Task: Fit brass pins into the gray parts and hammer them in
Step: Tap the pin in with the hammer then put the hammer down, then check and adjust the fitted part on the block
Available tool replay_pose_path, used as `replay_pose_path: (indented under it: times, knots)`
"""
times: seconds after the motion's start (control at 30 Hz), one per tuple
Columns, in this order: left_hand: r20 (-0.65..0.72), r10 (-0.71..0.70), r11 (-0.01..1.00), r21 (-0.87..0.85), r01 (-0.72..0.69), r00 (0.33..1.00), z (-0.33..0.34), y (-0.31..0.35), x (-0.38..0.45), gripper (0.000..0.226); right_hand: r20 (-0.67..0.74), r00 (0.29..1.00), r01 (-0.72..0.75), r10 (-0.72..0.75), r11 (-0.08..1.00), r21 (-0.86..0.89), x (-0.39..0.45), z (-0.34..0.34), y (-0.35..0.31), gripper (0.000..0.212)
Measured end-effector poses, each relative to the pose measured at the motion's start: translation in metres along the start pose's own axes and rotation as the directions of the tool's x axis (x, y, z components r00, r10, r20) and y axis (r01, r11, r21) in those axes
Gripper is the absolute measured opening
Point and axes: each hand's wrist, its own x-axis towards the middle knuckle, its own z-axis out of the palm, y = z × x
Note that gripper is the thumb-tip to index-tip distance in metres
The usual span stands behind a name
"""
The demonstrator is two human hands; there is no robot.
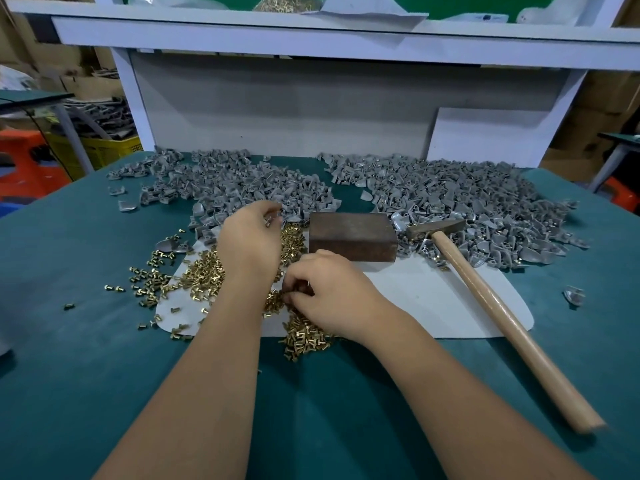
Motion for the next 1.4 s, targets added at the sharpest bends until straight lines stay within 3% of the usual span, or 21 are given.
replay_pose_path:
  times: [0.17, 0.27, 0.37, 0.47, 0.57, 0.73, 0.87, 0.93, 1.03, 1.2, 1.4]
  knots:
    - [0.065, 0.008, 0.947, -0.321, 0.014, 0.998, 0.007, 0.012, 0.0, 0.028, -0.095, 0.995, 0.001, 0.002, 1.0, 0.029, 0.002, -0.003, 0.002, 0.003]
    - [0.121, 0.023, 0.897, -0.441, 0.033, 0.992, 0.013, 0.023, -0.005, 0.03, -0.293, 0.956, -0.036, 0.027, 0.999, -0.027, 0.002, -0.008, 0.01, 0.005]
    - [0.175, 0.079, 0.918, -0.396, -0.003, 0.981, 0.02, 0.028, -0.01, 0.025, -0.511, 0.849, -0.18, 0.13, 0.983, -0.048, 0.001, -0.019, 0.023, 0.007]
    - [0.184, 0.146, 0.95, -0.301, -0.086, 0.972, 0.025, 0.03, -0.013, 0.019, -0.608, 0.762, -0.255, 0.223, 0.966, 0.034, -0.003, -0.028, 0.036, 0.01]
    - [0.234, 0.157, 0.955, -0.284, -0.087, 0.96, 0.026, 0.028, -0.012, 0.02, -0.613, 0.724, -0.286, 0.315, 0.947, 0.149, -0.005, -0.031, 0.046, 0.012]
    - [0.327, 0.13, 0.911, -0.412, 0.017, 0.936, 0.021, 0.029, -0.015, 0.039, -0.563, 0.713, -0.31, 0.418, 0.908, 0.282, -0.004, -0.029, 0.052, 0.014]
    - [0.229, 0.017, 0.906, -0.414, 0.082, 0.973, 0.017, 0.028, -0.01, 0.023, -0.581, 0.709, -0.298, 0.399, 0.917, 0.266, -0.004, -0.029, 0.053, 0.01]
    - [0.255, -0.016, 0.929, -0.353, 0.109, 0.967, 0.018, 0.026, -0.011, 0.017, -0.608, 0.697, -0.303, 0.381, 0.924, 0.233, -0.004, -0.03, 0.053, 0.008]
    - [0.331, 0.062, 0.943, -0.328, 0.053, 0.942, 0.022, 0.027, -0.012, 0.026, -0.62, 0.684, -0.309, 0.385, 0.922, 0.232, -0.004, -0.03, 0.053, 0.009]
    - [0.317, 0.15, 0.952, -0.302, -0.05, 0.937, 0.025, 0.032, -0.016, 0.03, -0.583, 0.693, -0.287, 0.425, 0.904, 0.318, -0.002, -0.026, 0.052, 0.014]
    - [0.344, 0.129, 0.919, -0.394, 0.019, 0.93, 0.026, 0.033, -0.018, 0.028, -0.539, 0.716, -0.289, 0.444, 0.891, 0.35, 0.001, -0.023, 0.055, 0.011]
